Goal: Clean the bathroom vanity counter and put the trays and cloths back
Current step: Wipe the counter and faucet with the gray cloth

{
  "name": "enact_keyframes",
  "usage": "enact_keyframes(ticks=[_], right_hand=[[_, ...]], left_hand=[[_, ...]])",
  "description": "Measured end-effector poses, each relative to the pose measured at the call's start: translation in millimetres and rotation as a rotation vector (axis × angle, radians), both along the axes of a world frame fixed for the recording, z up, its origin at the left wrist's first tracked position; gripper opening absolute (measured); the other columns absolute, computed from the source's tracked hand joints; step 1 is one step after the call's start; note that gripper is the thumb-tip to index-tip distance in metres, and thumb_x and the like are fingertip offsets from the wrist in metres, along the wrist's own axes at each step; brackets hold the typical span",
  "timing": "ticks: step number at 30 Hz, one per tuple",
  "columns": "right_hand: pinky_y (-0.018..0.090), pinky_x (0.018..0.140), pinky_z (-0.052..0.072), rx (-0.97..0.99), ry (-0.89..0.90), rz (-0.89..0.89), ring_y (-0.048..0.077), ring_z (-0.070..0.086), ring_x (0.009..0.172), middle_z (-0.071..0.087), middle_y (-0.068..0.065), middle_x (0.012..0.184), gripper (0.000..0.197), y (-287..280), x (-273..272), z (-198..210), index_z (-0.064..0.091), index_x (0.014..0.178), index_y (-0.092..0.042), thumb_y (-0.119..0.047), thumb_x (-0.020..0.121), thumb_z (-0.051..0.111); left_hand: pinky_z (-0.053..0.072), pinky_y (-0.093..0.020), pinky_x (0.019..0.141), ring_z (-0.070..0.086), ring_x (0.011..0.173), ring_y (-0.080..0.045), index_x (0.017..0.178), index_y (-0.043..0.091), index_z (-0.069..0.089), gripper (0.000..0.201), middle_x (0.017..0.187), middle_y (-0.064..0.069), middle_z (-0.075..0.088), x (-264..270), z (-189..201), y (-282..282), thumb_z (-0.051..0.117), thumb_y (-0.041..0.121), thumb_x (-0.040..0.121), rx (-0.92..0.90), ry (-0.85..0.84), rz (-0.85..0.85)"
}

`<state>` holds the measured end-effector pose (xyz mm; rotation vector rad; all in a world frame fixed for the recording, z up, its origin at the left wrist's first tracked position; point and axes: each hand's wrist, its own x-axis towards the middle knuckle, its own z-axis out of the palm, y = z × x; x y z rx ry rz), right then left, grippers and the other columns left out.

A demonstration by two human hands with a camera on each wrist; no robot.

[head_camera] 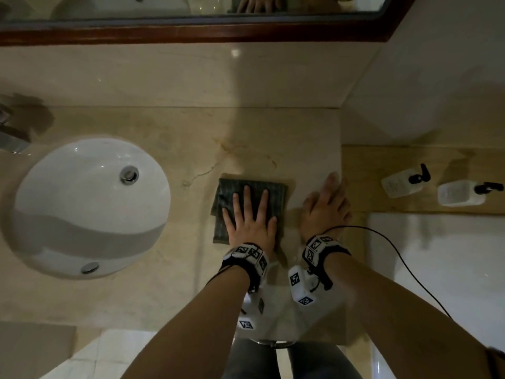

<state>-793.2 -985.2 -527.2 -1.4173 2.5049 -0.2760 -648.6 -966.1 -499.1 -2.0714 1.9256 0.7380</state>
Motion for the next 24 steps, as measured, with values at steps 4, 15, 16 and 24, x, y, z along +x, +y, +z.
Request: enact_keyframes(ticks=[4, 15, 16, 24], right_hand=[[0.051, 0.097, 0.038, 0.041, 0.002, 0.003, 0.043, 0.041, 0.123, 0.017, 0.017, 0.157, 0.069, -0.7, -0.6, -1.5, 0.008, 0.153, -0.021, -0.043, 0.090, 0.025], [0.054, 0.093, 0.040, 0.078, 0.025, 0.024, 0.042, 0.042, 0.119, 0.017, 0.019, 0.156, 0.071, -3.7, -1.5, 1.5, 0.008, 0.153, -0.019, -0.045, 0.090, 0.027], [0.053, 0.092, 0.041, 0.076, 0.019, 0.021, 0.042, 0.042, 0.118, 0.017, 0.018, 0.156, 0.070, -4.0, -1.4, 2.6, 0.009, 0.153, -0.019, -0.045, 0.090, 0.025], [0.052, 0.097, 0.038, 0.137, 0.014, 0.017, 0.038, 0.039, 0.124, 0.008, 0.013, 0.159, 0.074, -2.5, -1.1, 6.7, 0.000, 0.153, -0.023, -0.042, 0.092, 0.036]], left_hand=[[-0.019, -0.055, 0.112, -0.031, 0.141, -0.025, 0.144, 0.042, -0.023, 0.062, 0.154, 0.002, -0.032, -6.1, -1.9, -32.6, 0.013, 0.058, 0.096, 0.006, 0.003, 0.007], [-0.016, -0.055, 0.113, -0.026, 0.142, -0.028, 0.146, 0.039, -0.021, 0.062, 0.155, 0.000, -0.030, -33.4, -3.9, -113.4, 0.013, 0.056, 0.097, -0.042, -0.019, 0.056], [-0.015, -0.055, 0.113, -0.026, 0.143, -0.028, 0.146, 0.039, -0.021, 0.062, 0.155, 0.000, -0.030, -36.8, -4.2, -124.0, 0.012, 0.056, 0.097, -0.043, -0.020, 0.060], [-0.011, -0.055, 0.115, -0.019, 0.145, -0.028, 0.147, 0.038, -0.018, 0.062, 0.157, -0.001, -0.025, -57.6, -9.4, -186.5, 0.012, 0.055, 0.096, -0.098, -0.040, 0.073]])
